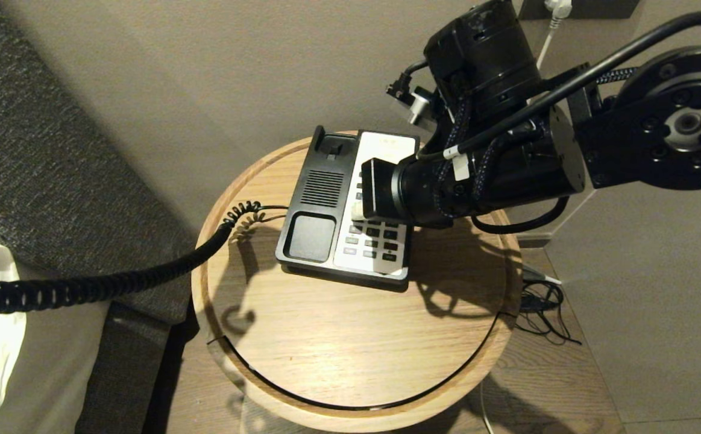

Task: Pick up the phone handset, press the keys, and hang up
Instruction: Dial the number

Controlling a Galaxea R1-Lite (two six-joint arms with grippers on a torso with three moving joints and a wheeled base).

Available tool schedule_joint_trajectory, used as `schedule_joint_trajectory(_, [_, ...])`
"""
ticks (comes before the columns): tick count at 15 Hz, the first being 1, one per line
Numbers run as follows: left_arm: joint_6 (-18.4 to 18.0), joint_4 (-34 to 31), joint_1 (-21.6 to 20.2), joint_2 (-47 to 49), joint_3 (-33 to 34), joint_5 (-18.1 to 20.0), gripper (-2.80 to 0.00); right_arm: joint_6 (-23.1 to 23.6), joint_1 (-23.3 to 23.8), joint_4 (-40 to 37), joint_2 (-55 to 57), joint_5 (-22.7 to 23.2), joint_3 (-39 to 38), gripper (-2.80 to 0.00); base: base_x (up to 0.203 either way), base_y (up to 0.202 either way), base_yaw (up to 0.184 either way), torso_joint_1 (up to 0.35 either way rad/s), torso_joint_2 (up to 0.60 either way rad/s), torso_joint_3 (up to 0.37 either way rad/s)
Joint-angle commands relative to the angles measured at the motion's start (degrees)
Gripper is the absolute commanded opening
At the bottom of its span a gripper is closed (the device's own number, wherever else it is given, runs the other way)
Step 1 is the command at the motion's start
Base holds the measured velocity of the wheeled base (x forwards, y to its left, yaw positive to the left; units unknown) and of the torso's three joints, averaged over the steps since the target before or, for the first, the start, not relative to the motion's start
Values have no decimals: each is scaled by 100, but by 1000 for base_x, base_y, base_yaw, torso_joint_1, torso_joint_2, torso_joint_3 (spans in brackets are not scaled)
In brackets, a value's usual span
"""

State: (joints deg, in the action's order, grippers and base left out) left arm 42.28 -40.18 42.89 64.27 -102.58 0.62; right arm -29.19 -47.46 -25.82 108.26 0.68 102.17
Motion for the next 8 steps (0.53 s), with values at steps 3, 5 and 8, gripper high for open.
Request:
schedule_joint_trajectory(3, [26, -16, 0, -19, 5, -1, -280, 10, 17, -2, 63, -7, -4, -280, 0, 0, 0, 0, 0, 0])
schedule_joint_trajectory(5, [26, -16, 0, -20, 10, -1, -280, 19, 30, -2, 54, -7, -15, -280, 0, 0, 0, 0, 0, 0])
schedule_joint_trajectory(8, [26, -25, 0, -20, 10, -1, -280, 19, 35, -11, 27, -7, -38, -280, 0, 0, 0, 0, 0, 0])
